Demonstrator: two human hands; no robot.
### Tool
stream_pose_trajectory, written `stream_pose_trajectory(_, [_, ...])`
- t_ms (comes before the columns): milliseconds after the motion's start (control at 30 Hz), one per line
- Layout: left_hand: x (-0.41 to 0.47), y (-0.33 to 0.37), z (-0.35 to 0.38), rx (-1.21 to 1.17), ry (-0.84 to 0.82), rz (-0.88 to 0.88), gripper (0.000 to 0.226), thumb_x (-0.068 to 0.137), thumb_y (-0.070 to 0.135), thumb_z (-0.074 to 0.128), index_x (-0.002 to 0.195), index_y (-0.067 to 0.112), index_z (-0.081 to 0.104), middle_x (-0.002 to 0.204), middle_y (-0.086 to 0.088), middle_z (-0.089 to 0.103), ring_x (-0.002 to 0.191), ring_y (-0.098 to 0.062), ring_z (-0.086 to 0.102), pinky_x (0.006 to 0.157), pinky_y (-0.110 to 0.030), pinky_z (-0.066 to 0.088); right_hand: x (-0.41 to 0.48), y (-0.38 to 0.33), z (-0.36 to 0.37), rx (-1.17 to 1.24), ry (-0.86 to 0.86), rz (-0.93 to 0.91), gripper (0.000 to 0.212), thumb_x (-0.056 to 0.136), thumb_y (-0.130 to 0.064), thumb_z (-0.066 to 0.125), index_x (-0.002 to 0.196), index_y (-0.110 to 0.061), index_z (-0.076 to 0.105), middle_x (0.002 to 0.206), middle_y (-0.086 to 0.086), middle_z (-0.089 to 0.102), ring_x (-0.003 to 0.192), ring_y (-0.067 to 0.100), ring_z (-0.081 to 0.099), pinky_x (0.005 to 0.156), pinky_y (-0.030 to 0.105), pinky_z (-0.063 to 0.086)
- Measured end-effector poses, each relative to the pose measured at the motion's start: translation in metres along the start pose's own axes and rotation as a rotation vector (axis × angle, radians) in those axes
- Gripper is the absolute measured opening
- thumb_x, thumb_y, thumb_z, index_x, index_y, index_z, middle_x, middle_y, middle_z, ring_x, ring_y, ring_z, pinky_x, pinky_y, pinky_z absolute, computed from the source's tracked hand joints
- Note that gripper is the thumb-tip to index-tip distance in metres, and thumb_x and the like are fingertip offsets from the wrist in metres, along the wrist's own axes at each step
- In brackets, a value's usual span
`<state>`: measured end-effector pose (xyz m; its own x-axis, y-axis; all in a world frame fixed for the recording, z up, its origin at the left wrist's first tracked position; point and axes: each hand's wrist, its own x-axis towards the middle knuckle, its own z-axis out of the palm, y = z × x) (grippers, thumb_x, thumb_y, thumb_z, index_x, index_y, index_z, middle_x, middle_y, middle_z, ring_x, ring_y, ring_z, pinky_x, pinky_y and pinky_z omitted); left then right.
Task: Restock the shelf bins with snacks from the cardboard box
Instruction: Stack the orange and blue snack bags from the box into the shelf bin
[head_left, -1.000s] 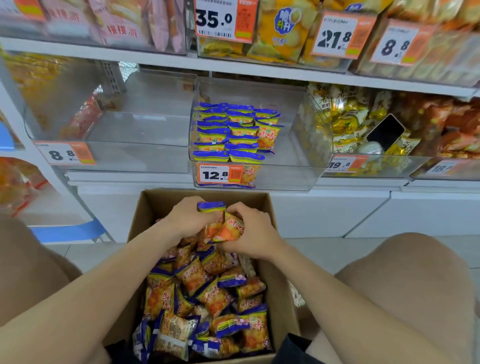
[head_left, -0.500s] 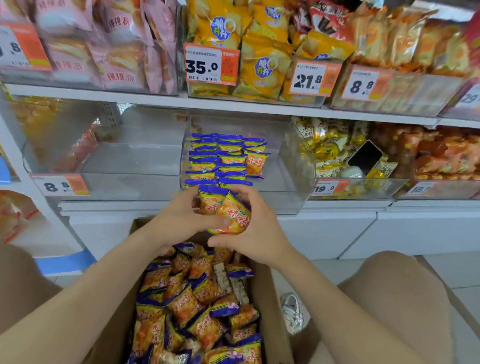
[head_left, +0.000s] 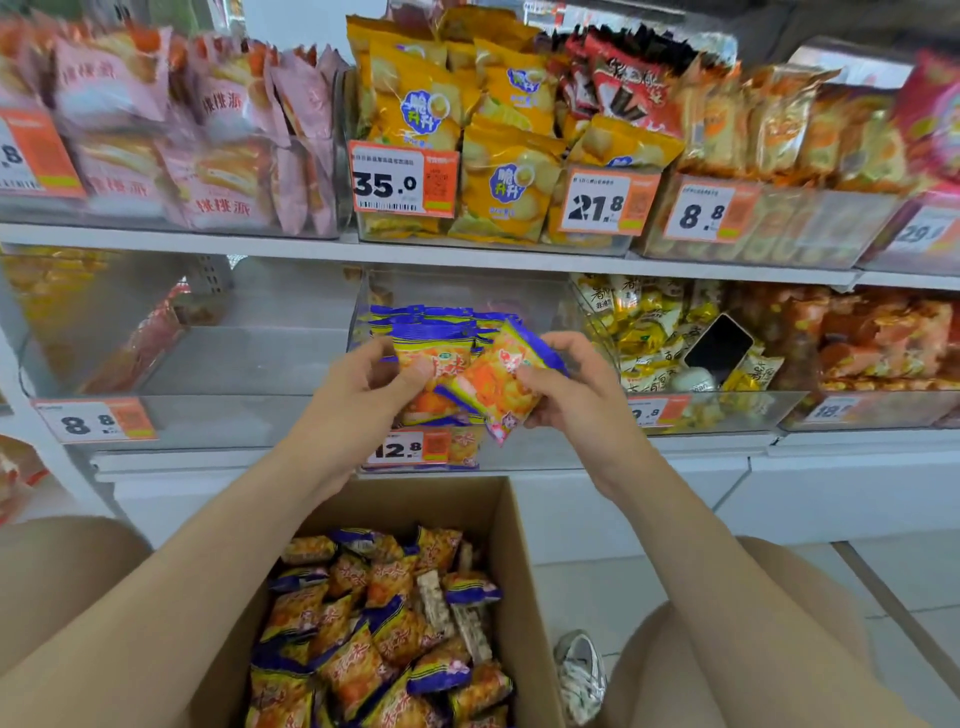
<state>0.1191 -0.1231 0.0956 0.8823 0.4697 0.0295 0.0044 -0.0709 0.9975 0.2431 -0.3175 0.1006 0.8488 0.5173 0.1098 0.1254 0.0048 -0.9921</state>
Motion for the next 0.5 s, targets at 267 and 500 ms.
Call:
stream_pose_trajectory(267, [0.030, -0.006, 0.001, 0.494, 0.163, 0.109, 0.021, 0.105, 0.040, 0.058, 0.122, 0.027, 0.060, 0.113, 0.008, 0.070, 0.103, -0.015, 0.069, 0.083, -0.036, 0.059, 0.075, 0.018, -0.036, -0.937, 0.081, -0.256, 0.035, 0.091, -0.023, 0.080, 0.119, -0.020, 0.059, 0.111, 0.000, 0.072, 0.092, 0.016, 0.066, 0.077, 0.031, 0.052])
stream_pose_trajectory(500, [0.043, -0.013, 0.005, 0.493, 0.181, 0.059, 0.020, 0.104, 0.039, 0.060, 0.120, 0.025, 0.062, 0.112, 0.006, 0.070, 0.104, -0.017, 0.069, 0.092, -0.046, 0.060, 0.122, 0.050, -0.022, -1.147, -0.147, -0.067, 0.040, 0.090, -0.020, 0.082, 0.126, -0.015, 0.065, 0.128, 0.008, 0.069, 0.114, 0.027, 0.067, 0.089, 0.031, 0.049])
